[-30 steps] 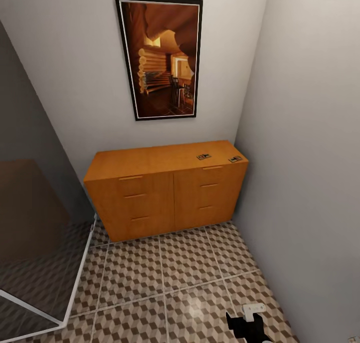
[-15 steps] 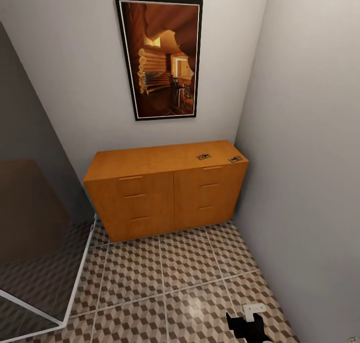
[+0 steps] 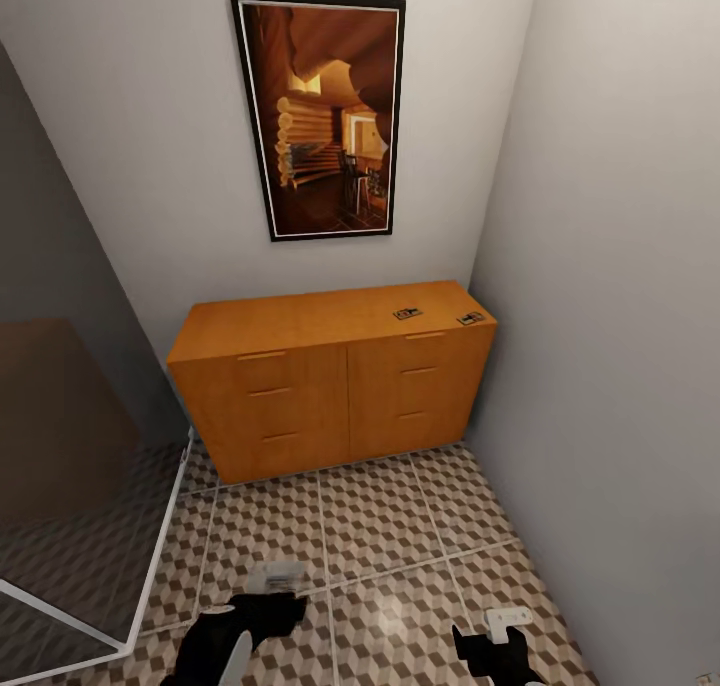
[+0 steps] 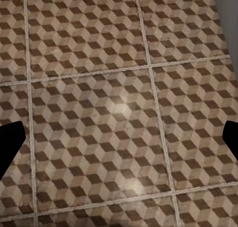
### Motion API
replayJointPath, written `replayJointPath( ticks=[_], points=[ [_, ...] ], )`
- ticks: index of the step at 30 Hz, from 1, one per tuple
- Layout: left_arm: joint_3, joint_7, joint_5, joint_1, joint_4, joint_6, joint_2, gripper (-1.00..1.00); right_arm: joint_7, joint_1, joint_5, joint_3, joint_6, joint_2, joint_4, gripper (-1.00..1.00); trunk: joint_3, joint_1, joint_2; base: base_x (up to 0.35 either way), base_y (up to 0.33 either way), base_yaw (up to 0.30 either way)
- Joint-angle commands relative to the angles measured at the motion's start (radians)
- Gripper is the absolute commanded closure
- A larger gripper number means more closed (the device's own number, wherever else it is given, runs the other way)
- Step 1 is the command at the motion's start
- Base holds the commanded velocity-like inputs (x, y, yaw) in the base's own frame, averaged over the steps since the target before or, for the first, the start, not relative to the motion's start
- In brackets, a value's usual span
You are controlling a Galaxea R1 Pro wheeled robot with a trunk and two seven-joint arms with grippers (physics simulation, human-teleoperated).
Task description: Take the four mousetraps from the cabinet in the bathroom and place them on the bathroom floor. Make sure all four end up on the same floor surface, and ensure that at least two of them are either under or directly next to the same bathroom sink.
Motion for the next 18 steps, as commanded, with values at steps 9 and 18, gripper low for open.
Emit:
replayJointPath(
  ticks=[9, 18],
  points=[
    [-0.002, 0.011, -0.064, -0.082, -0.142, 0.139, -0.042, -1.00, 0.001, -0.001, -0.010, 0.009, -0.003, -0.001, 0.001, -1.00, -0.002, 0.001, -0.002, 0.000, 0.000, 0.000],
    [-0.002, 0.013, -0.097, -0.306, -0.132, 0.243, -0.051, -1.00, 0.001, -0.001, -0.010, 0.009, -0.003, 0.000, 0.001, -1.00, -0.002, 0.001, -0.002, 0.000, 0.000, 0.000]
  ],
)
